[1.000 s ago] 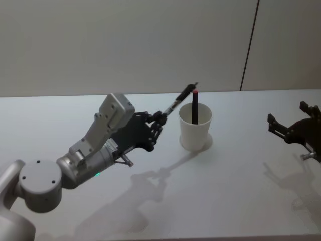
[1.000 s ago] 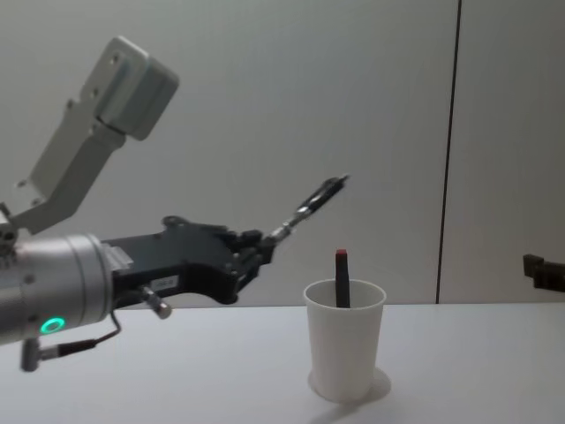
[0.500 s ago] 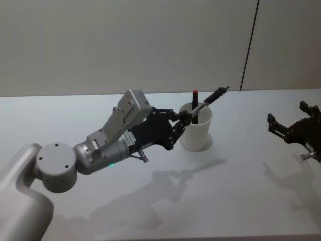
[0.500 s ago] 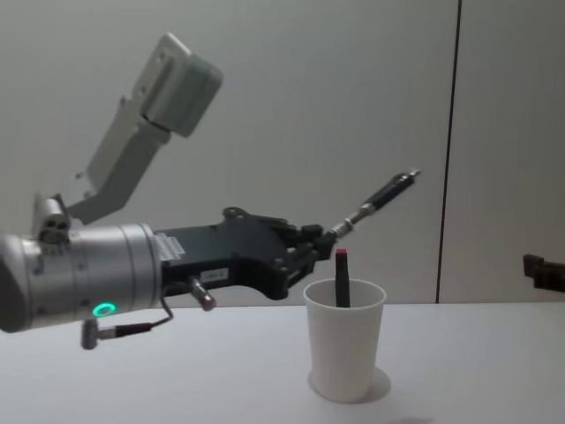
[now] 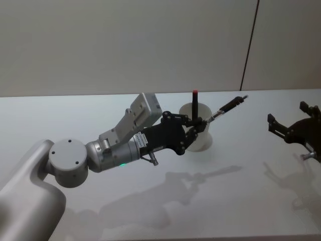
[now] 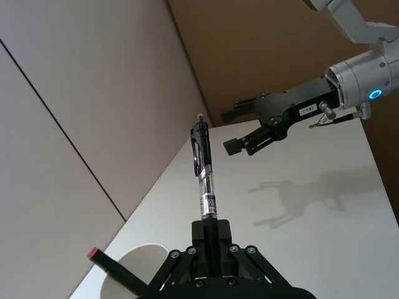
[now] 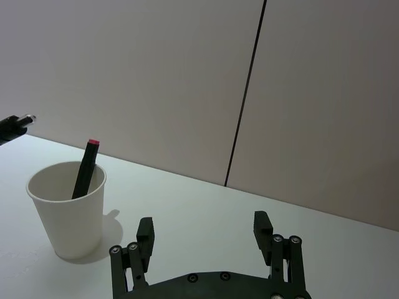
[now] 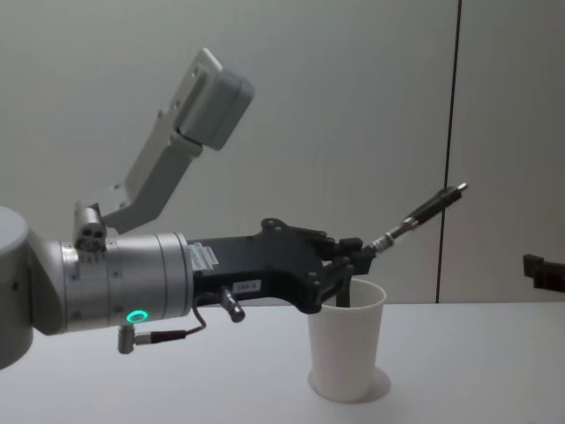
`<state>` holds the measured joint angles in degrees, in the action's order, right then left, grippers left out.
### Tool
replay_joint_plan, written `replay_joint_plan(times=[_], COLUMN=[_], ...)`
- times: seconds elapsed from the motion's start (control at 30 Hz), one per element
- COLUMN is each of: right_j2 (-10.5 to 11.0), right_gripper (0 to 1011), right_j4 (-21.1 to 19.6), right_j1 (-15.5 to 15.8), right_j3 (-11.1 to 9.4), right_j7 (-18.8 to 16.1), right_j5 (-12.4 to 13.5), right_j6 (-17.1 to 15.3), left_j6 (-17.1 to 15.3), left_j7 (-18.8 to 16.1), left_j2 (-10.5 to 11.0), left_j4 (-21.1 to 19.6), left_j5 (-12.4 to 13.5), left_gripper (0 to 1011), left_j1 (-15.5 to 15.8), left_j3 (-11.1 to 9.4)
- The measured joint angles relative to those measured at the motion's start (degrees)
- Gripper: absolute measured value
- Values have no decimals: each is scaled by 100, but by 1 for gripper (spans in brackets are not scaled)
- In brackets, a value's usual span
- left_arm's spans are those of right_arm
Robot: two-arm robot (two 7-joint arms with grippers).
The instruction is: Place the pen into the pen holder.
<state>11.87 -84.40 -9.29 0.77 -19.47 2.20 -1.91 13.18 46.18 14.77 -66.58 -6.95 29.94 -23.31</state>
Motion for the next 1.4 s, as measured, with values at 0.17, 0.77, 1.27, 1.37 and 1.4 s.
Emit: replay_joint_plan(times=[0.17, 0.77, 1.27, 1.37, 1.4], right_j2=[0, 4, 96, 131, 140], right_gripper=[1001, 1001, 1001, 1001, 1001], right_j4=[0, -15, -147, -173, -179], right_j1=[0, 9, 129, 160, 169], right_j3=[0, -3, -126, -159, -169], right_j7=[0, -13, -386, -529, -557], right_j5=[0, 63, 719, 902, 934], right_j6=[0, -8, -118, -164, -173], left_j6=[31, 86, 98, 99, 100], left_j7=[72, 193, 218, 219, 219], left_j2=[-39, -109, -121, -123, -123], left_j4=[93, 254, 288, 290, 291], left_j5=[-17, -44, -52, -52, -52], left_gripper=[129, 129, 129, 129, 129], left_j1=[51, 136, 153, 154, 155], left_j3=[-34, -94, -107, -108, -110])
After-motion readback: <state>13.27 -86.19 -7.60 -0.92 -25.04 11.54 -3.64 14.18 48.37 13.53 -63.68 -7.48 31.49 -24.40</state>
